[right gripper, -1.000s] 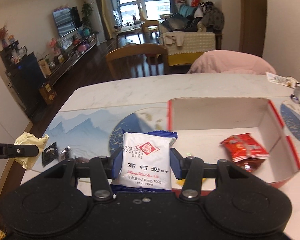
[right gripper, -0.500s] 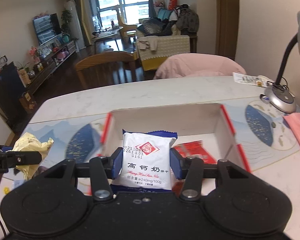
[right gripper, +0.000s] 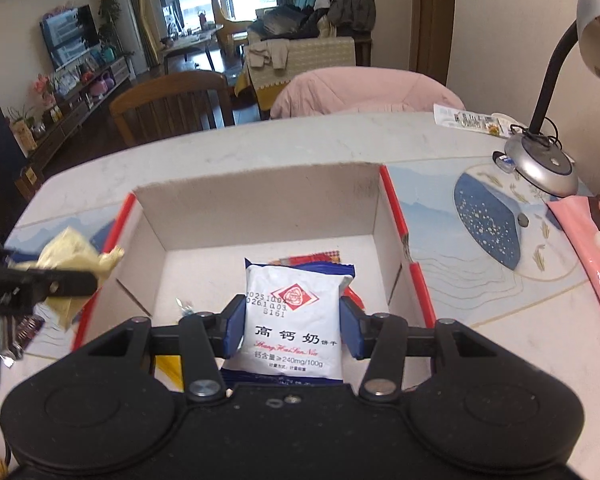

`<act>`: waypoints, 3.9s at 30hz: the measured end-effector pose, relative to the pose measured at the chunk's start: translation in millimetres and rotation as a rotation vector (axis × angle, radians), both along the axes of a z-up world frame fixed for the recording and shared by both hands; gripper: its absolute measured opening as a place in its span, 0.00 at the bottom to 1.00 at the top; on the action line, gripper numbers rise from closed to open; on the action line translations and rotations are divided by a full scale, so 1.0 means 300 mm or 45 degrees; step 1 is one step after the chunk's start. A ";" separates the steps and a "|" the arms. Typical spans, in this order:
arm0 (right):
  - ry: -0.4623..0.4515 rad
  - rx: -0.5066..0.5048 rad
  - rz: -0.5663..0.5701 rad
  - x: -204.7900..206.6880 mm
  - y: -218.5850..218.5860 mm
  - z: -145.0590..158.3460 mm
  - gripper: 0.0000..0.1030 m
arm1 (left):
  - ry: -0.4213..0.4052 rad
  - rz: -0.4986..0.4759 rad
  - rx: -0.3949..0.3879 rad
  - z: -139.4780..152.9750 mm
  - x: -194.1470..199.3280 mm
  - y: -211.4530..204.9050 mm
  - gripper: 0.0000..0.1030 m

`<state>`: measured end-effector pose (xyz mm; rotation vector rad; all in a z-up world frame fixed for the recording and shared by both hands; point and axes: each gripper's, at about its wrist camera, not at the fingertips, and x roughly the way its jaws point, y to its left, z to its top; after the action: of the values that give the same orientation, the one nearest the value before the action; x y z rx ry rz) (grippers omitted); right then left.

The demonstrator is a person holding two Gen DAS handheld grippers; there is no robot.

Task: Organize snacks
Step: 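Carry the cream packet and white biscuit bag over the red box with both tools, then open both tools to drop the cream packet and white bag into the box, then move both tools back over the snack pile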

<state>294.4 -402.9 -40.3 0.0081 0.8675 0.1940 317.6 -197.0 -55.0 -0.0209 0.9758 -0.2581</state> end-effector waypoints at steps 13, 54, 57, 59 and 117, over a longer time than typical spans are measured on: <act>0.081 -0.008 0.046 0.049 0.025 -0.113 0.47 | 0.136 -0.051 0.143 -0.147 0.204 -0.168 0.43; 0.094 0.065 0.048 0.000 0.033 -0.081 0.57 | 0.151 -0.082 0.124 -0.092 0.129 -0.175 0.51; 0.067 0.076 0.050 -0.022 0.035 -0.045 0.57 | 0.108 -0.072 0.088 -0.048 0.093 -0.133 0.52; 0.042 0.088 0.052 -0.039 0.039 -0.017 0.57 | 0.078 -0.067 0.063 -0.019 0.067 -0.104 0.52; 0.031 0.099 0.591 -0.375 0.975 -0.075 0.99 | 0.118 0.705 -0.031 -0.269 -0.690 1.092 0.72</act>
<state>182.0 -110.3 -62.7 -0.1194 0.8760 0.6633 110.6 130.6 -135.7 -0.3231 1.0202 0.2426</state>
